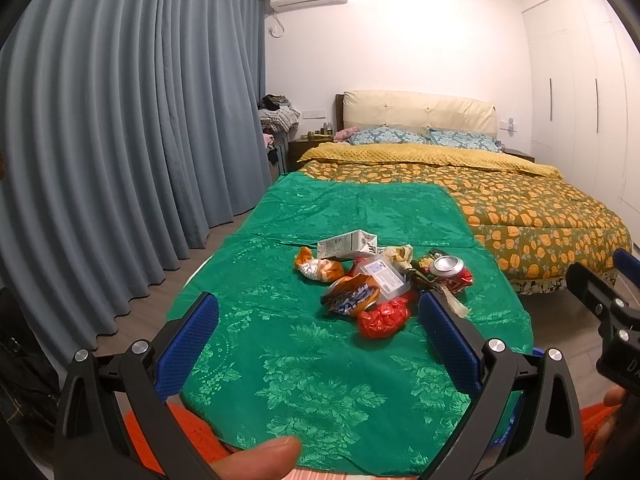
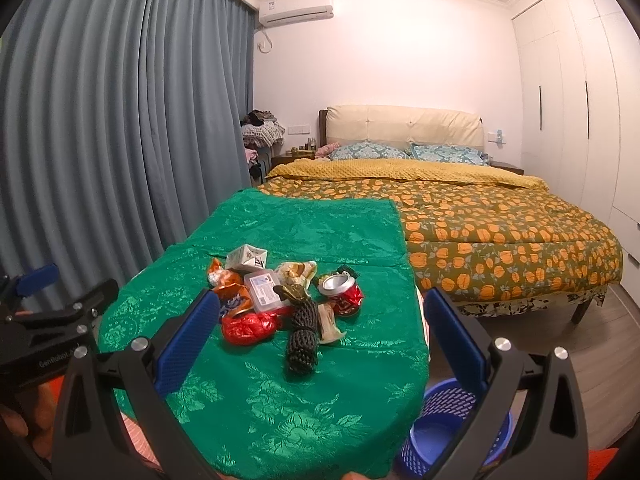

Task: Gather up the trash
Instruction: 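Grasp the red plastic bag with the left tool while the right tool grasps the black mesh net, then carry the red bag and black net to the blue wastebasket with both tools, then open both tools to drop the bag and net into the basket, then return both tools to the trash pile, then grasp the orange chip bag with the left tool while the right tool grasps the snack bar wrapper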

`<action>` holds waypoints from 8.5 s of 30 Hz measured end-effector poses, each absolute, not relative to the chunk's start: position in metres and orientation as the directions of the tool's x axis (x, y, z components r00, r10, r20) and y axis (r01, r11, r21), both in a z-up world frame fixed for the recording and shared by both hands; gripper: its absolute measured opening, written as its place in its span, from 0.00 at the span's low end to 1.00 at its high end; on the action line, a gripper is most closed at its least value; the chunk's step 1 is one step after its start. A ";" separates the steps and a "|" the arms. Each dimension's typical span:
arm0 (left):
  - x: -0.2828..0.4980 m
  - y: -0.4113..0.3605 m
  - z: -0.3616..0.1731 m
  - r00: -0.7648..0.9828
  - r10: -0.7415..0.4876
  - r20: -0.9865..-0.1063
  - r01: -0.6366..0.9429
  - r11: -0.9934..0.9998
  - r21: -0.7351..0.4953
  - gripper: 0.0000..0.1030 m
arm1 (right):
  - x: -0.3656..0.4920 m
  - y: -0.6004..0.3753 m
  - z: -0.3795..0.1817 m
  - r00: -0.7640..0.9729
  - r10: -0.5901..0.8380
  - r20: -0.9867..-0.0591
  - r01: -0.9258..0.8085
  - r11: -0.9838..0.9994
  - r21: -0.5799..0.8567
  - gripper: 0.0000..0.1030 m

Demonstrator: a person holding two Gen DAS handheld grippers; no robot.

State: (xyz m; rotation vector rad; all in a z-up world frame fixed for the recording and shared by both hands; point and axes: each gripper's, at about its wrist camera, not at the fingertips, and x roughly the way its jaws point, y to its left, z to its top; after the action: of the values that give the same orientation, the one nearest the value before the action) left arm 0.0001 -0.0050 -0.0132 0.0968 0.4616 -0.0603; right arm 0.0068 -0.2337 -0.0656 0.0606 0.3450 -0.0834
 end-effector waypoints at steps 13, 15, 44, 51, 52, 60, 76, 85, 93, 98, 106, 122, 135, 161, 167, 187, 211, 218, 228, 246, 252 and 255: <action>0.020 0.004 -0.039 0.844 -0.055 -0.534 0.113 0.991 0.077 0.96 | 0.019 -0.245 -0.079 0.934 -0.082 -0.347 0.099 0.995 0.033 0.96; 0.029 0.008 -0.051 0.833 -0.029 -0.553 0.095 0.991 0.091 0.96 | 0.029 -0.254 -0.089 0.917 -0.084 -0.389 0.107 0.993 0.039 0.96; 0.189 -0.038 -0.180 0.543 -0.315 -0.778 0.473 0.881 -0.027 0.78 | 0.181 -0.254 -0.216 0.641 0.288 -0.712 -0.153 0.956 0.249 0.60; 0.185 -0.048 -0.181 0.557 -0.357 -0.750 0.511 0.859 -0.030 0.51 | 0.168 -0.253 -0.214 0.627 0.351 -0.695 -0.185 0.934 0.305 0.35; 0.185 -0.050 -0.183 0.546 -0.364 -0.755 0.518 0.854 -0.037 0.47 | 0.163 -0.255 -0.212 0.628 0.362 -0.689 -0.187 0.930 0.318 0.35; 0.160 -0.042 -0.174 0.465 -0.391 -0.795 0.479 0.866 -0.145 0.33 | 0.132 -0.282 -0.211 0.597 0.432 -0.676 -0.171 0.892 0.419 0.34; 0.129 -0.058 -0.161 0.434 -0.361 -0.825 0.608 0.794 -0.028 0.80 | 0.139 -0.302 -0.205 0.565 0.305 -0.766 -0.117 0.949 0.292 0.70; 0.143 -0.072 -0.165 0.479 -0.264 -0.837 0.659 0.738 0.144 0.80 | 0.169 -0.283 -0.214 0.489 0.288 -0.823 -0.181 0.957 0.227 0.35; 0.146 -0.066 -0.150 0.456 -0.340 -0.822 0.732 0.670 0.129 0.88 | 0.158 -0.283 -0.207 0.511 0.317 -0.799 -0.196 0.948 0.251 0.34; 0.156 -0.100 -0.179 0.426 -0.300 -0.854 0.790 0.583 0.189 0.76 | 0.149 -0.291 -0.196 0.533 0.336 -0.776 -0.187 0.942 0.280 0.34; 0.149 -0.125 -0.165 0.351 -0.386 -0.853 0.772 0.635 0.030 0.43 | 0.127 -0.366 -0.181 0.602 0.268 -0.752 -0.078 0.957 0.279 0.34; 0.101 -0.350 -0.201 0.096 -0.511 -0.854 0.746 0.605 -0.278 0.45 | 0.091 -0.549 -0.256 0.542 -0.004 -0.840 0.314 0.929 0.198 0.34; 0.120 -0.417 -0.268 0.068 -0.489 -0.870 0.709 0.637 -0.302 0.63 | 0.083 -0.596 -0.262 0.604 0.059 -0.795 0.385 0.852 0.356 0.64; 0.094 -0.152 -0.170 0.495 -0.395 -0.774 0.612 0.791 -0.012 0.86 | 0.076 -0.422 -0.179 0.838 -0.094 -0.538 0.159 0.984 0.077 0.84; 0.112 -0.075 -0.174 0.575 -0.272 -0.772 0.475 0.879 0.045 0.88 | 0.099 -0.328 -0.196 0.804 0.077 -0.590 -0.011 0.993 0.115 0.84; 0.154 -0.027 -0.182 0.646 -0.065 -0.760 0.269 0.952 0.148 0.91 | 0.130 -0.257 -0.240 0.727 0.118 -0.676 -0.132 0.991 0.031 0.84; 0.241 -0.036 -0.184 0.666 -0.197 -0.719 0.478 0.853 0.209 0.88 | 0.143 -0.282 -0.234 0.727 0.138 -0.673 -0.089 0.990 0.107 0.84; 0.240 -0.043 -0.187 0.670 -0.213 -0.712 0.508 0.830 0.230 0.73 | 0.191 -0.297 -0.227 0.681 0.150 -0.717 -0.099 0.989 0.113 0.84; 0.233 -0.027 -0.169 0.684 -0.232 -0.692 0.449 0.881 0.148 0.66 | 0.252 -0.279 -0.231 0.589 0.151 -0.794 -0.189 0.981 0.046 0.31; 0.131 -0.027 -0.166 0.481 -0.330 -0.813 0.462 0.883 -0.085 0.69 | 0.138 -0.264 -0.220 0.548 0.281 -0.788 -0.192 0.959 0.209 0.24; 0.128 -0.028 -0.170 0.505 -0.326 -0.799 0.475 0.878 -0.058 0.74 | 0.138 -0.265 -0.228 0.536 0.232 -0.812 -0.175 0.971 0.162 0.34; 0.129 -0.025 -0.174 0.498 -0.333 -0.801 0.489 0.870 -0.058 0.77 | 0.141 -0.264 -0.225 0.531 0.222 -0.818 -0.188 0.972 0.141 0.47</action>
State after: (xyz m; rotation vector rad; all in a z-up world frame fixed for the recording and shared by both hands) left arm 0.1286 -0.0246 -0.1744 0.1860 0.9247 -0.5005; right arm 0.1409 -0.2637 -0.2249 0.0371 0.9811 0.2445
